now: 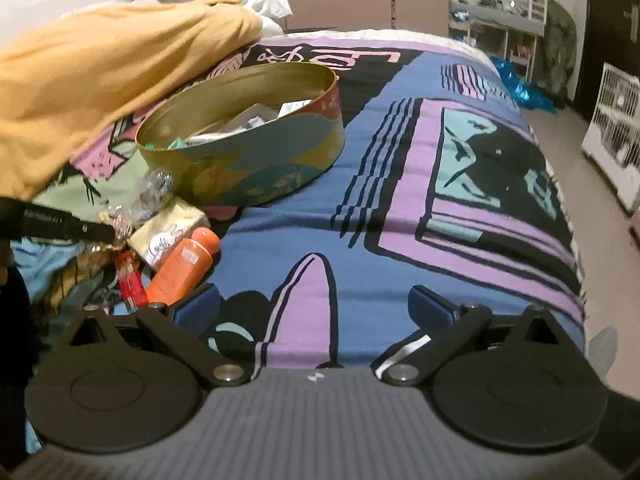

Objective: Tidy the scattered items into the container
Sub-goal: 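Grasp the clear bag of dried snacks with the left gripper, then carry the snack bag over the tin and open the left gripper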

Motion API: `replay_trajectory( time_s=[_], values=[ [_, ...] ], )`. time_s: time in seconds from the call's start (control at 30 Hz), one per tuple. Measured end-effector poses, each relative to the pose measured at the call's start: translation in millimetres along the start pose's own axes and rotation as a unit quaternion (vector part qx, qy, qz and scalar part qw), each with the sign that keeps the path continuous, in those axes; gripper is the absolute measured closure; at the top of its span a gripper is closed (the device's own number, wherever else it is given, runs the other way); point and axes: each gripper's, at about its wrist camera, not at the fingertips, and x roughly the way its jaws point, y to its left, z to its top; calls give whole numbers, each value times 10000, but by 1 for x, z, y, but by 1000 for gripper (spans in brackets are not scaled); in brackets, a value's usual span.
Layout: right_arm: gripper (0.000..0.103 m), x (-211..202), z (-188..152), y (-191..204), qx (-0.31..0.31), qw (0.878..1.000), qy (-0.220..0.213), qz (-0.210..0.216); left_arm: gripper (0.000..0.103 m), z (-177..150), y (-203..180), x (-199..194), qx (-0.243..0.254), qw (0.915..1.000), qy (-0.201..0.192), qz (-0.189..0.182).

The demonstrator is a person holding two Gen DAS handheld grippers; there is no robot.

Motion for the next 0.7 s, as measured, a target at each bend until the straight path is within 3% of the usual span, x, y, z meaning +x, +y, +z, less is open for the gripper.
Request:
replay_trajectory(
  time_s=[0.37,0.7],
  values=[
    [0,11,-2,-8,384,9992,-10,53,88,6,0,-37,-23,9996,-272,56],
    [0,13,-1,-9,429,9990,-38,142,87,42,-18,-68,201,9967,-785,-31]
  ],
)
